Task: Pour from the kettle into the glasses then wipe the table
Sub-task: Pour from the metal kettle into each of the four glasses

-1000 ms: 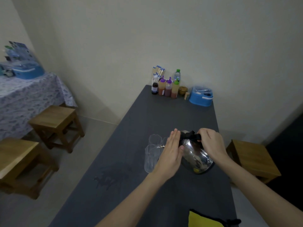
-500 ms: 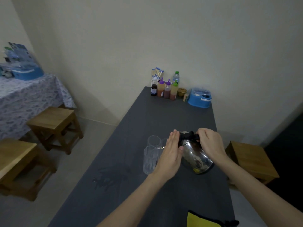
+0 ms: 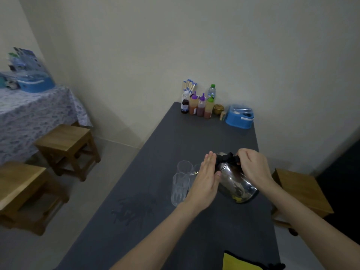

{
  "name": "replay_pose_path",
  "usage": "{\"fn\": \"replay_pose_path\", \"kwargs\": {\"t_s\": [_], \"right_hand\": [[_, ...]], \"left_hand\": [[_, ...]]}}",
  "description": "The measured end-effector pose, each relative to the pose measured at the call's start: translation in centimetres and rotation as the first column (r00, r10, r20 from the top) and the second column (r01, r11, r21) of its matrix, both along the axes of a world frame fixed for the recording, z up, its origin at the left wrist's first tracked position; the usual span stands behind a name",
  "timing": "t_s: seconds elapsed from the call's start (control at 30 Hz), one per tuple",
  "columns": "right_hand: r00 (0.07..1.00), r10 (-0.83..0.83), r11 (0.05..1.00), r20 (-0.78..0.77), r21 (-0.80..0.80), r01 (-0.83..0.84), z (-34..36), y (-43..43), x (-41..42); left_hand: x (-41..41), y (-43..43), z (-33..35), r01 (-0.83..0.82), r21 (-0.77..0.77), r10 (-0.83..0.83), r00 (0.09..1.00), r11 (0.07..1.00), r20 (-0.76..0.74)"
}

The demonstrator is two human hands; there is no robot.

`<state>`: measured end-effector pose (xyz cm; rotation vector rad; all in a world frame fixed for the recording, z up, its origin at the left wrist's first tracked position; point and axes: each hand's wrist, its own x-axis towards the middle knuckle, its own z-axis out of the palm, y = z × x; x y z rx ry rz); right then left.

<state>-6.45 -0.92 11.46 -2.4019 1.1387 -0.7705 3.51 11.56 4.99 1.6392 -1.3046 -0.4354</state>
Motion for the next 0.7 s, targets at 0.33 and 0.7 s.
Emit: {"fn": "replay_pose_path", "kwargs": {"t_s": [0.33,0.7], "right_hand": [[0.997,0.066,0.996,-0.049,-0.058,-0.069,0.01,0.02,0.02],[0.995,0.085,0.993,-0.054,-0.074,-0.089,-0.51,-0.40,0.13]], "left_hand": [[0.20,-0.04,-0.56,-0.013,0.014,0.013,0.999,1.000,-0.030],[0.31,0.27,-0.61,0.012,0.029,-0.011,1.000,1.000,-0.022]]}}
